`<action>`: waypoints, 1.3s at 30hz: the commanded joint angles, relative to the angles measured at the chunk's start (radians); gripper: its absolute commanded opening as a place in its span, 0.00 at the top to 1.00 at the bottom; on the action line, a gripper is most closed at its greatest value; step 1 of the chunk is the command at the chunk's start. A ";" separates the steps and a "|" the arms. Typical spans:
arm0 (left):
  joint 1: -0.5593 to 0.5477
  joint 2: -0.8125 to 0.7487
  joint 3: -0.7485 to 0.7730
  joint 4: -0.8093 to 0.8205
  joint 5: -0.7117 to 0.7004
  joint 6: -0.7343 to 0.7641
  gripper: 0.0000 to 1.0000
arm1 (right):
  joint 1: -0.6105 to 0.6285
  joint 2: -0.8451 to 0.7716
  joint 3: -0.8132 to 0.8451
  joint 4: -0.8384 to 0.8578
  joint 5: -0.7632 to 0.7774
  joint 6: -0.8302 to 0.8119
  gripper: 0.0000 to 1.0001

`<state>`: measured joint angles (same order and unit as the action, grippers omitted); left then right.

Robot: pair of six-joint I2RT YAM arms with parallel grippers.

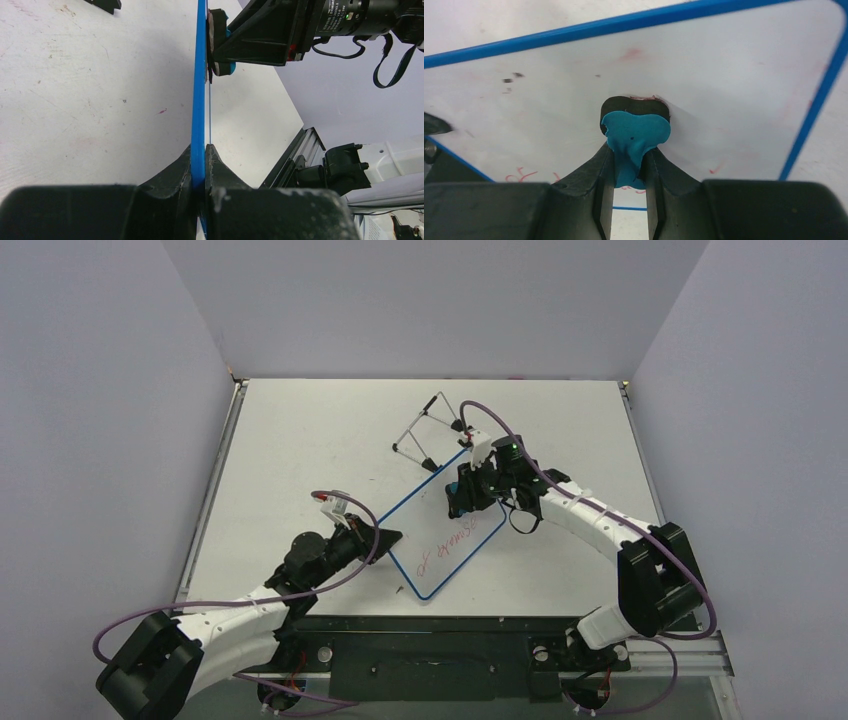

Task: Erase the whiteboard
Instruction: Erase the whiteboard at the center of the board.

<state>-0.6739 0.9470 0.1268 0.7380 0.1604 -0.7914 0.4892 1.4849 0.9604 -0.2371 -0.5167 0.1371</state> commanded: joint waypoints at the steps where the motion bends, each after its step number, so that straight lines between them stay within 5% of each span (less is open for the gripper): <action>1: -0.015 0.007 0.031 0.106 0.117 0.029 1.00 | -0.003 -0.006 -0.007 0.078 0.005 0.030 1.00; 7: -0.016 0.003 0.032 0.101 0.118 0.032 1.00 | -0.115 0.031 -0.018 0.047 0.230 0.032 1.00; 12: -0.015 0.000 0.031 0.097 0.122 0.037 1.00 | -0.142 0.078 -0.020 0.016 0.270 0.030 1.00; 19: -0.011 -0.028 0.017 0.087 0.111 0.035 1.00 | -0.140 0.083 -0.107 0.095 0.117 0.095 1.00; 31: -0.009 -0.022 0.013 0.098 0.102 0.028 1.00 | 0.091 0.002 -0.103 0.368 -0.220 0.273 1.00; 35: -0.008 -0.030 0.011 0.087 0.100 0.026 1.00 | 0.029 -0.031 -0.073 0.303 -0.197 0.225 1.00; 39: -0.007 -0.033 0.016 0.069 0.102 0.034 1.00 | -0.092 -0.032 -0.038 0.172 -0.016 0.129 1.00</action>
<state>-0.6601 0.9314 0.1219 0.7284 0.1398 -0.7723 0.5102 1.4906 0.8577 -0.0013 -0.6621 0.3477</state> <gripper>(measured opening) 0.029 0.197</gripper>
